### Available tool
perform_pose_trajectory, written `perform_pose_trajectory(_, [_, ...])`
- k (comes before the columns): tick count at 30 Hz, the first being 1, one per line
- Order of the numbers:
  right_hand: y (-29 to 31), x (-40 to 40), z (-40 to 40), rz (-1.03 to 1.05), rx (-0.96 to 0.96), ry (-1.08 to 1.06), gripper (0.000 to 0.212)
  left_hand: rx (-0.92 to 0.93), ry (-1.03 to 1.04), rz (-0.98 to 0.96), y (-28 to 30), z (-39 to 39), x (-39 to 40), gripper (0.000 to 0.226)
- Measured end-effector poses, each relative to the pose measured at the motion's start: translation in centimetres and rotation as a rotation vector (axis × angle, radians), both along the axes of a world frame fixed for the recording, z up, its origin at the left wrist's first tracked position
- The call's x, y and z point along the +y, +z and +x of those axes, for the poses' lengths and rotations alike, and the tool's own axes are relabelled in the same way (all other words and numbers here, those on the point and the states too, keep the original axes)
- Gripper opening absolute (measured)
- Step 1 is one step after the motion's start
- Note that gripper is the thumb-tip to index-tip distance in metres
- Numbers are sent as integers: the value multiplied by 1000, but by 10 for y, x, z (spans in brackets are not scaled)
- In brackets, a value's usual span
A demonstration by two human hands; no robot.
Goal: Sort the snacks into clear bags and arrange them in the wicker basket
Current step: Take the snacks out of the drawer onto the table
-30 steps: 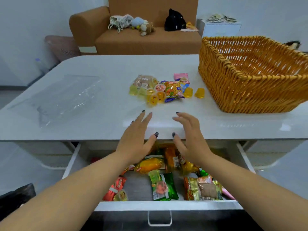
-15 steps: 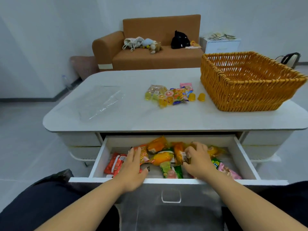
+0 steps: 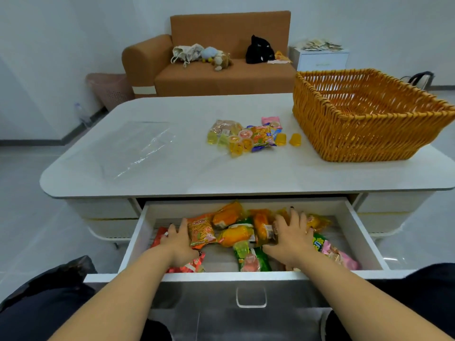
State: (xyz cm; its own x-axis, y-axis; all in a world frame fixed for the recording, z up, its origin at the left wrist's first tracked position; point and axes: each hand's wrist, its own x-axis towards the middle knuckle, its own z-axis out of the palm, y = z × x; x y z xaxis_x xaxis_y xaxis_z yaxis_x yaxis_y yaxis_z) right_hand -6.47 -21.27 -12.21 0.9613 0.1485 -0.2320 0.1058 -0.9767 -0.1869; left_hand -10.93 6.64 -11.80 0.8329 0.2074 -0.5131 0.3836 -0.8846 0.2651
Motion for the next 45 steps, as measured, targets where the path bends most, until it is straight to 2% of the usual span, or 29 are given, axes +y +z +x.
perform_pose_trajectory(3, [-6,-2,21,73,-12,-274,101,-64,-1,-103,-9,13,-10,111])
perform_pose_trajectory(5, [-5,-4,36,229,62,-495,109,-147,-19,-190,-12,21,-21,108])
perform_pose_trajectory(7, [-9,-4,48,323,167,-598,116,-216,-49,-234,-16,29,-30,105])
perform_pose_trajectory(9, [-18,-2,53,320,243,-566,120,-254,-110,-241,-21,36,-36,103])
perform_pose_trajectory(11, [-26,0,55,267,291,-500,116,-258,-206,-197,-26,45,-41,98])
perform_pose_trajectory(16, [-33,3,63,102,336,-417,104,-220,-298,-71,-38,59,-58,59])
perform_pose_trajectory(18, [-31,5,63,59,316,-397,99,-251,-320,25,-38,62,-62,51])
perform_pose_trajectory(25, [-26,5,50,178,175,-362,62,-264,-423,320,-27,60,-79,51])
perform_pose_trajectory(27, [-24,5,46,215,162,-365,54,-266,-399,351,-27,54,-83,48])
perform_pose_trajectory(33, [-5,1,34,280,106,-308,38,-276,-166,69,-3,37,-80,28])
perform_pose_trajectory(36, [22,1,31,322,228,-281,30,-236,-174,27,27,37,-82,24])
perform_pose_trajectory(40, [83,4,38,259,391,-169,42,-211,-154,-43,75,43,-80,40])
perform_pose_trajectory(43, [123,3,46,237,346,-96,39,-185,-30,-166,107,50,-72,46])
perform_pose_trajectory(45, [143,-1,51,301,338,-110,37,-199,41,-252,128,55,-65,46])
